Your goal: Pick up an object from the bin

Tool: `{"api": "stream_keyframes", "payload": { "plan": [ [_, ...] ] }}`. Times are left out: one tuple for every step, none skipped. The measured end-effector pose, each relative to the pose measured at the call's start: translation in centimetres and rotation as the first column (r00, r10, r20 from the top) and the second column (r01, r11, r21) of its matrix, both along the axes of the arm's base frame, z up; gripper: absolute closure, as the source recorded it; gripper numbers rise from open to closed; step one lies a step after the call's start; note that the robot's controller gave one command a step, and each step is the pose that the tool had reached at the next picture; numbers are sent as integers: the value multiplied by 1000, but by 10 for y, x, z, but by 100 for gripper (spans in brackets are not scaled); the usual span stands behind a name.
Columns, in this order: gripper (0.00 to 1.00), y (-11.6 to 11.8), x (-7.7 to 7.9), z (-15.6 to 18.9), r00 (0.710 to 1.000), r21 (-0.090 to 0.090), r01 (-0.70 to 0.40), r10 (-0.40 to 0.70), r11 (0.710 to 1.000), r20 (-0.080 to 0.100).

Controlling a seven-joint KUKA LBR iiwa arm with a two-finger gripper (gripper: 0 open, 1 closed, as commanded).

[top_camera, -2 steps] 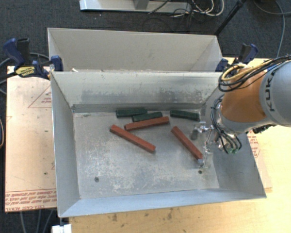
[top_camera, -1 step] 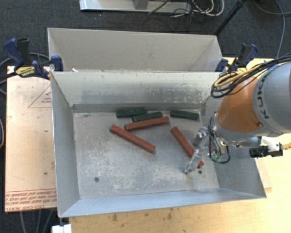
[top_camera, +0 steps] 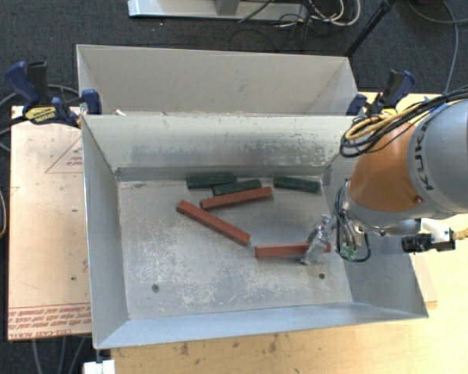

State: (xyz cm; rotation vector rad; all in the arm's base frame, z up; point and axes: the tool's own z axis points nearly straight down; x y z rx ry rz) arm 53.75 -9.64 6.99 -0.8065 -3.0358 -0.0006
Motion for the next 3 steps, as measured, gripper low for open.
{"api": "stream_keyframes", "payload": {
  "plan": [
    [0,0,0,0,1000,-1,0,0,1000,1],
    [100,0,0,1,1000,-1,0,0,1000,1],
    [100,-4,8,161,999,-2,37,-37,999,12]
  ]
}}
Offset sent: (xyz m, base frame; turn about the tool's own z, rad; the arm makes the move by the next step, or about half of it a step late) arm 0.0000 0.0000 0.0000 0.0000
